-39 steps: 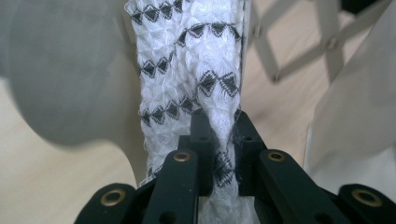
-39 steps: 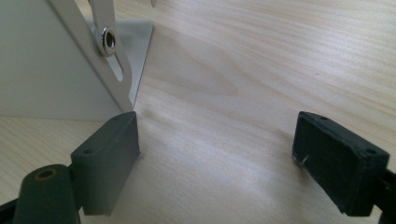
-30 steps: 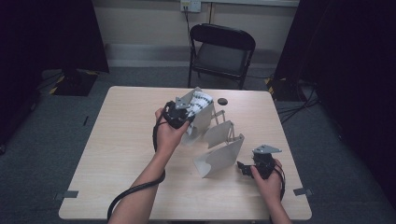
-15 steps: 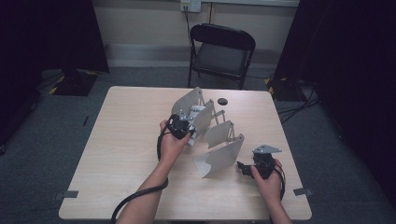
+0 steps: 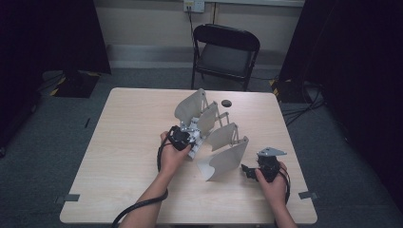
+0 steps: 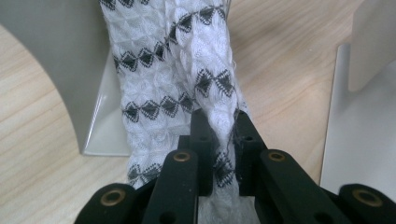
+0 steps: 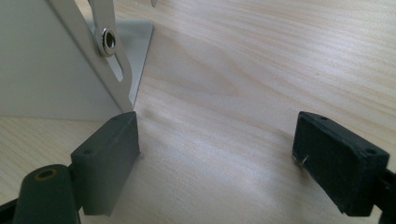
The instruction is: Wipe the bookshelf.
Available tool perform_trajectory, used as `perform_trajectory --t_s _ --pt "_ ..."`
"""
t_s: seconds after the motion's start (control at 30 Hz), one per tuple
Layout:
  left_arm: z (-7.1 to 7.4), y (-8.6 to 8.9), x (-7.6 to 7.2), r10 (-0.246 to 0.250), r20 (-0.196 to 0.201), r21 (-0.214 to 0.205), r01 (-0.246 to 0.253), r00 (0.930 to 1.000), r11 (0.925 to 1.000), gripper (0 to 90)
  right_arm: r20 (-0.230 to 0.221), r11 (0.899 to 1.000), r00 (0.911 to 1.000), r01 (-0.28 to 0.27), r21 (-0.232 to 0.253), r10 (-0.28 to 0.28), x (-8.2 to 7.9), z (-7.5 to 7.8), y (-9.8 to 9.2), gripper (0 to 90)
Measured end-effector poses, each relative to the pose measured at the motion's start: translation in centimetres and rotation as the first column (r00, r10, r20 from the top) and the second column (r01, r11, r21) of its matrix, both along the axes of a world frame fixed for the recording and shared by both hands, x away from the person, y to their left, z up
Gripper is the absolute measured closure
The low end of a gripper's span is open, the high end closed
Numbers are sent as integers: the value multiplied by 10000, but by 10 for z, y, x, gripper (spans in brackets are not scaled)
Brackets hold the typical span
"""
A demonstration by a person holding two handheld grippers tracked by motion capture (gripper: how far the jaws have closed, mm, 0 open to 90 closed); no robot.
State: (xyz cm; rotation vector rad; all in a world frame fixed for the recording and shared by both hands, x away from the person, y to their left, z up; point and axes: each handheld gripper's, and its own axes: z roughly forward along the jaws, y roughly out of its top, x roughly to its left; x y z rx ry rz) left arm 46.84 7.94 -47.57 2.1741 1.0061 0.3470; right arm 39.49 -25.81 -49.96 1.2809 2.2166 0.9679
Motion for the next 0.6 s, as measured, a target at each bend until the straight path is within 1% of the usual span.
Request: perform_trajectory --t_s 0.03,0.1,0.13,0.17,0.2,0.33,0.37,0.4,0.47,0.53,0.57,0.6 --pt "2 2 -1 61 30 -45 -61 10000 10000 822 0 10000 10000 1 -2 -1 0 0 0 142" --pt "10 6 -3 56 233 -107 -54 9997 9999 822 2 10000 10000 0 -4 0 0 0 0 142" --pt "15 8 -4 -25 303 -121 29 9995 9999 822 -1 10000 10000 1 -3 -1 0 0 0 141" --pt "20 9 -6 35 427 -253 -24 9991 9997 822 -1 10000 10000 1 -3 -1 0 0 0 141" --pt "27 11 -7 -22 518 -221 33 9987 9997 822 2 10000 10000 -2 -5 2 0 0 0 142" --pt "55 16 -9 -78 1148 -475 133 9934 9988 822 1 10000 10000 25 -3 -25 0 0 0 142" --pt "61 15 -10 -24 1243 -624 103 9922 9980 822 -3 10000 10000 37 0 -37 0 0 1 141" --pt "68 15 -9 -124 1416 -596 210 9899 9980 822 -8 10000 10000 48 2 -48 0 0 1 142" --pt "78 13 -10 -207 1621 -715 326 9866 9969 822 -21 10000 10000 65 9 -65 0 0 1 142" --pt "84 11 -10 -274 1687 -783 411 9853 9961 821 -8 10000 10000 59 1 -59 0 0 1 142" --pt "85 11 -9 -354 1677 -652 469 9852 9968 821 -20 10000 10000 67 10 -67 0 0 1 142" --pt "83 10 -9 -294 1626 -725 417 9863 9965 821 -6 10000 10000 57 -1 -57 0 0 1 141"
